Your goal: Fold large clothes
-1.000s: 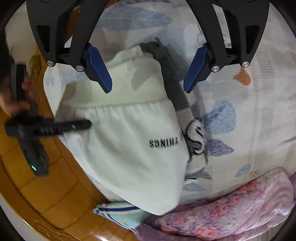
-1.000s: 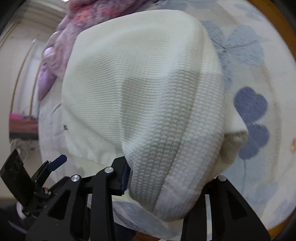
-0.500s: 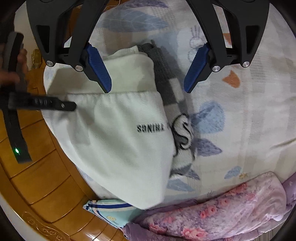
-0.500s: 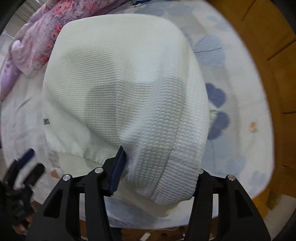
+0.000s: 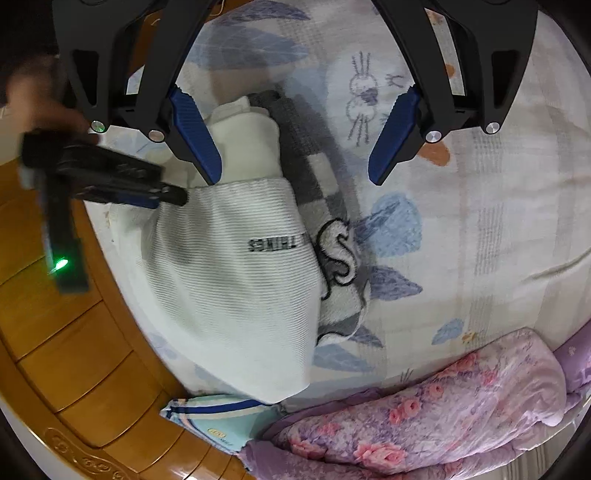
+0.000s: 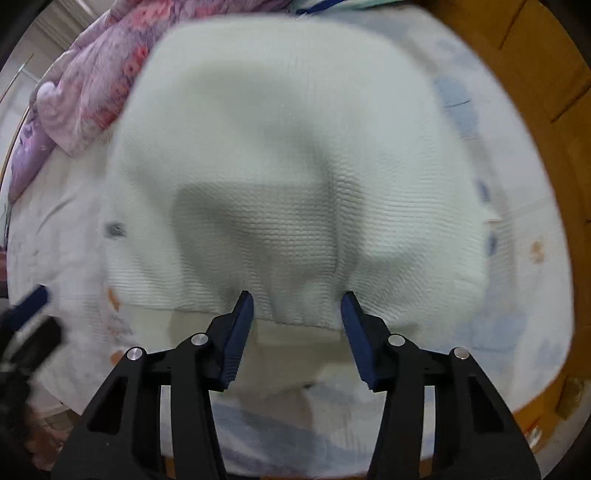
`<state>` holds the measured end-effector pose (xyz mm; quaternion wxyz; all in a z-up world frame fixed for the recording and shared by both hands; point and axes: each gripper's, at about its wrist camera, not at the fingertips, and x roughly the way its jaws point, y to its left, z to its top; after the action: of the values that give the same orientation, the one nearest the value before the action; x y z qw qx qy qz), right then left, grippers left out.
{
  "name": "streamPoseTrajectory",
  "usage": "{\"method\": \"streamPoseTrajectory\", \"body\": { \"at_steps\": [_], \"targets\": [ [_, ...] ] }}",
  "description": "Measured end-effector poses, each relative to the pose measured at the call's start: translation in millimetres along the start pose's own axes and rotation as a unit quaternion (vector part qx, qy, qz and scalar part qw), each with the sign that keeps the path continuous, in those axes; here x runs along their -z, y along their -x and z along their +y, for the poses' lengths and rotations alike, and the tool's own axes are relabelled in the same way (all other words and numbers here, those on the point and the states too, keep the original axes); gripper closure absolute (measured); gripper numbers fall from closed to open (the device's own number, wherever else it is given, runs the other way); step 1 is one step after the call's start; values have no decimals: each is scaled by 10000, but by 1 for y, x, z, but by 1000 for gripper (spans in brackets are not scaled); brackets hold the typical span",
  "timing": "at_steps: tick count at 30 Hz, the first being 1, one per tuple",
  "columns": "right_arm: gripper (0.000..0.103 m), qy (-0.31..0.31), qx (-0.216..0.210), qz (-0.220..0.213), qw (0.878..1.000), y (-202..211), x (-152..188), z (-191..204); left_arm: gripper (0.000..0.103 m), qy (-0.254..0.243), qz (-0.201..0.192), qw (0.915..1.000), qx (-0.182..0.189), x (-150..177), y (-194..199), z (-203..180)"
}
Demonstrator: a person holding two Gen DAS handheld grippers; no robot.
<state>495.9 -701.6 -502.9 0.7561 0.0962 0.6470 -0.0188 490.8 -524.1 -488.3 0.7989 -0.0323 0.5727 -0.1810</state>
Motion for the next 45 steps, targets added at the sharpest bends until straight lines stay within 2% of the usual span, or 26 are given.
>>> {"method": "streamPoseTrajectory", "body": {
  "at_steps": [3,4,8,10,18,22,32,38,45],
  "targets": [
    [56,-72,-93,-9,9999,9,-2,5,21,16,14,10000,-63,3,3,5],
    [56,-53,-175,-70,9998,18,0,9,21,26,6,10000,-79,4,6,7],
    [56,196,-34,-481,9986,68,12,39,21,96,-85,9999,-73,4,26,11],
    [56,290,115,-671,9973,92,26,54,21,107,-181,9998,-31,3,40,13],
    [51,365,28,-1162,9926,150,64,117,21,-99,-493,9986,-168,12,107,31],
    [51,308,-32,-1310,9909,171,82,150,21,-94,-689,9976,-68,20,142,53],
    [48,293,163,-1731,9843,222,137,247,20,-438,-1053,9933,162,60,228,108],
    [47,230,250,-1921,9808,253,174,296,20,-607,-1238,9902,222,89,285,140],
    [42,285,403,-2187,9745,297,215,345,20,-676,-1447,9866,336,121,357,169]
  ]
}}
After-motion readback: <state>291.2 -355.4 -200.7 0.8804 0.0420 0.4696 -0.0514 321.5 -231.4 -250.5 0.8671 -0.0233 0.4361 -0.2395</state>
